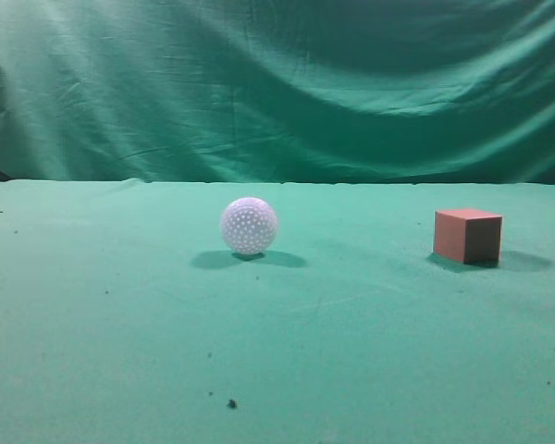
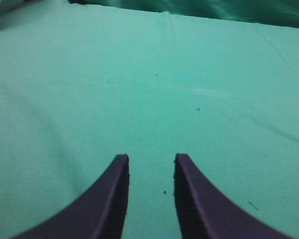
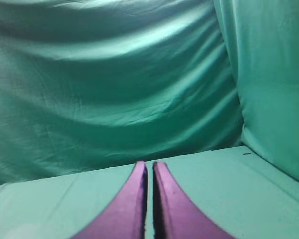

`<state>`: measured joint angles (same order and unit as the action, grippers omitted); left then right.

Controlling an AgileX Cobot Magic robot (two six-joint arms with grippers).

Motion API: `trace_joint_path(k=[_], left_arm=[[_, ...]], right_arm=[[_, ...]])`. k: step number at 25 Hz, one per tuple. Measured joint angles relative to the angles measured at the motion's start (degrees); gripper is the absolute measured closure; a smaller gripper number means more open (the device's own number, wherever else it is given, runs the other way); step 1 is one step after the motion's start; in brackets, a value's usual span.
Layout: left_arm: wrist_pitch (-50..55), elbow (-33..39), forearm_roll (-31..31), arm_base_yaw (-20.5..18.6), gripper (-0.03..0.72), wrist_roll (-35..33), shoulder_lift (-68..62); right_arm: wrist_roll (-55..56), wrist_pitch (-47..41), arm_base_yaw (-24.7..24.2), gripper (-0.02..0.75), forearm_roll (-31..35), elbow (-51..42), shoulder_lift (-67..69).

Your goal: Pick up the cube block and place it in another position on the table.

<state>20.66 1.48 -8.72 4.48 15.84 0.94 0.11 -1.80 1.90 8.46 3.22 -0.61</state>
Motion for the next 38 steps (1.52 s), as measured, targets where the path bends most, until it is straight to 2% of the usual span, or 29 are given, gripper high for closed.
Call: trace_joint_path(k=[6,10,15,20,30,32,34,37,38], left_arm=[[0.00,0.00,0.00,0.00,0.426,0.00,0.00],[0.00,0.00,0.00,0.00,0.426,0.00,0.00],[0.00,0.00,0.00,0.00,0.426,0.00,0.00],[0.00,0.00,0.00,0.00,0.426,0.00,0.00],[0.00,0.00,0.00,0.00,0.426,0.00,0.00],[0.00,0.00,0.00,0.00,0.426,0.00,0.00],[0.00,0.00,0.00,0.00,0.426,0.00,0.00],[0.00,0.00,0.00,0.00,0.426,0.00,0.00],[0.00,0.00,0.00,0.00,0.426,0.00,0.00]], right_arm=[[-0.58,-21.32,0.00,0.738,0.18,16.73,11.03],[-1.27,-28.74,0.00,0.738,1.20,18.69,18.62],[-16.47,-35.97,0.71,0.738,10.92,22.00,28.17],[-18.44,-40.59,7.86,0.738,11.01,26.83,41.40],[-9.24,-40.68,22.18,0.738,-1.86,39.24,66.69],[-9.14,-40.31,24.08,0.645,-2.29,41.43,70.65],[-9.14,-40.09,25.35,0.519,-2.29,43.56,74.94],[-9.14,-39.46,25.79,0.276,-2.29,45.79,80.67],[-9.03,-39.16,25.79,0.221,-2.44,46.37,82.51]])
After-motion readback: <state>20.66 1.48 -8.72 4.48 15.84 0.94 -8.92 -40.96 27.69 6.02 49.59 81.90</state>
